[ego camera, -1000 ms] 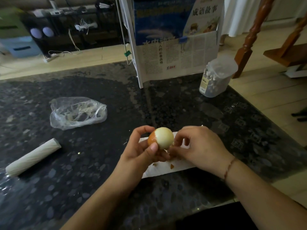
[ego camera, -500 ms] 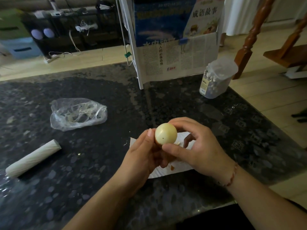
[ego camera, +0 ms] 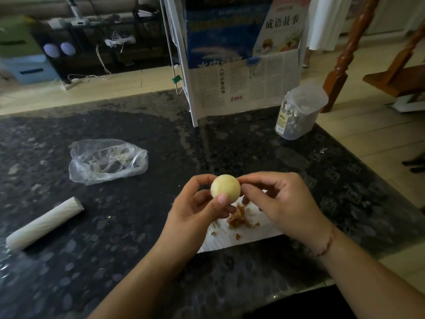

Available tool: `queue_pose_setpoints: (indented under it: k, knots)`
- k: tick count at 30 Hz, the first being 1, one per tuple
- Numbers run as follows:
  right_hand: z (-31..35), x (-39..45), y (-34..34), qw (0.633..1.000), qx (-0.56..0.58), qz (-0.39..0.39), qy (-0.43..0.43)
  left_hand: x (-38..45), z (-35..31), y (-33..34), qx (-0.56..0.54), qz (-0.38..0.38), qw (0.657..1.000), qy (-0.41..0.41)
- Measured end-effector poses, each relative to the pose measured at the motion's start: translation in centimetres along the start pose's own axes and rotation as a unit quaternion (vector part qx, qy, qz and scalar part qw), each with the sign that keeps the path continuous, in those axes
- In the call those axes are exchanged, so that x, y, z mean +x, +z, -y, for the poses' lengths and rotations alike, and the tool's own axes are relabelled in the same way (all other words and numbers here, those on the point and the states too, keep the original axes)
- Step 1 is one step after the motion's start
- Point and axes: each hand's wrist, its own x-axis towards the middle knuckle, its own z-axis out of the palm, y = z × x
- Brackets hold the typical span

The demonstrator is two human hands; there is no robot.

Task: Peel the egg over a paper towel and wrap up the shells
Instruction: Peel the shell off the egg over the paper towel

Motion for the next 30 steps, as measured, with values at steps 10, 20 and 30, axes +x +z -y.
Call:
queue_pose_setpoints:
  k: [10,20,30]
  knots:
    - [0.0,-0.3,0.1,1.0,-0.004,-0.015,-0.017,0.2,-0.3,-0.2,0.03,0.015,0.999,0.004]
    - [-0.1,-0.4,0.3,0.996,-0.076,-0.014,-0.04,0.5,0.3,-0.6,0.031,0.011,0.999,-0.007]
    - [0.3,-0.4,0.5,0.988,-0.141,-0.037,-0.057,0.4,0.5,-0.5,0.03,0.01,0.999,-0.011]
